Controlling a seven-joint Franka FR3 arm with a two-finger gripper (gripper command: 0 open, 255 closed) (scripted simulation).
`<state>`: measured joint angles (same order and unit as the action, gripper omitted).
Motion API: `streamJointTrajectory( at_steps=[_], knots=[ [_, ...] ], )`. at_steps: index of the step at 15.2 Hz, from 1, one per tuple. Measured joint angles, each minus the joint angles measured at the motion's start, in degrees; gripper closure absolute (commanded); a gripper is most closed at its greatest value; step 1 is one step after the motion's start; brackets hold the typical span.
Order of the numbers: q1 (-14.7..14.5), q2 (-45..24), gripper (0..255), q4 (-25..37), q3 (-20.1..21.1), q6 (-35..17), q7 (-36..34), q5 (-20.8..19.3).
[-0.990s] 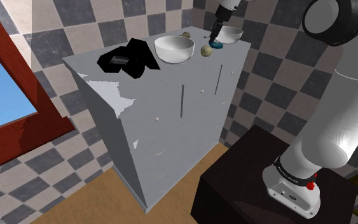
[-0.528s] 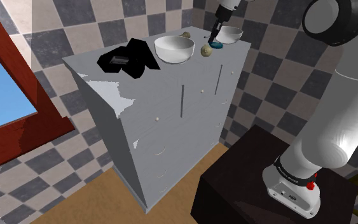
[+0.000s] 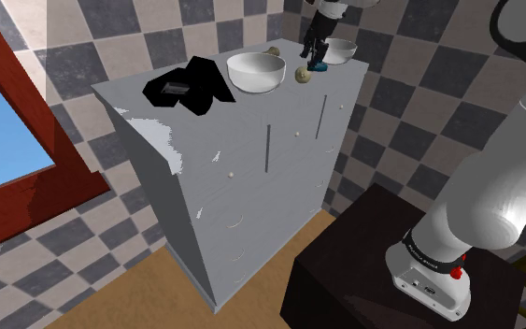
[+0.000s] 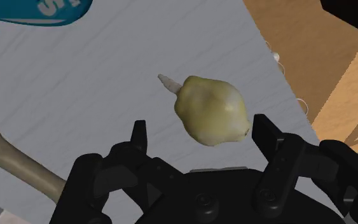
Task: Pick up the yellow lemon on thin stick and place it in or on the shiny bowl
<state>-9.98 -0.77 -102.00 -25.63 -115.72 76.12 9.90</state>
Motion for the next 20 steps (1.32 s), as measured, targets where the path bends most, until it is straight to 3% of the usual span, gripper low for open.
streamJointTrajectory(
  at_steps=[2,4,15,16,20],
  knots=[
    [-1.32,3.92,0,-5.57,1.35,-4.62,4.97,-5.13],
    [-1.66,4.44,0,-7.63,1.74,-6.89,6.42,-6.26],
    [-1.77,2.62,0,-9.72,1.7,-10.87,7.76,-5.51],
    [-1.77,2.61,255,-9.72,1.7,-10.87,7.76,-5.51],
    [-1.76,2.63,255,-9.7,1.69,-10.89,7.76,-5.51]
  ],
)
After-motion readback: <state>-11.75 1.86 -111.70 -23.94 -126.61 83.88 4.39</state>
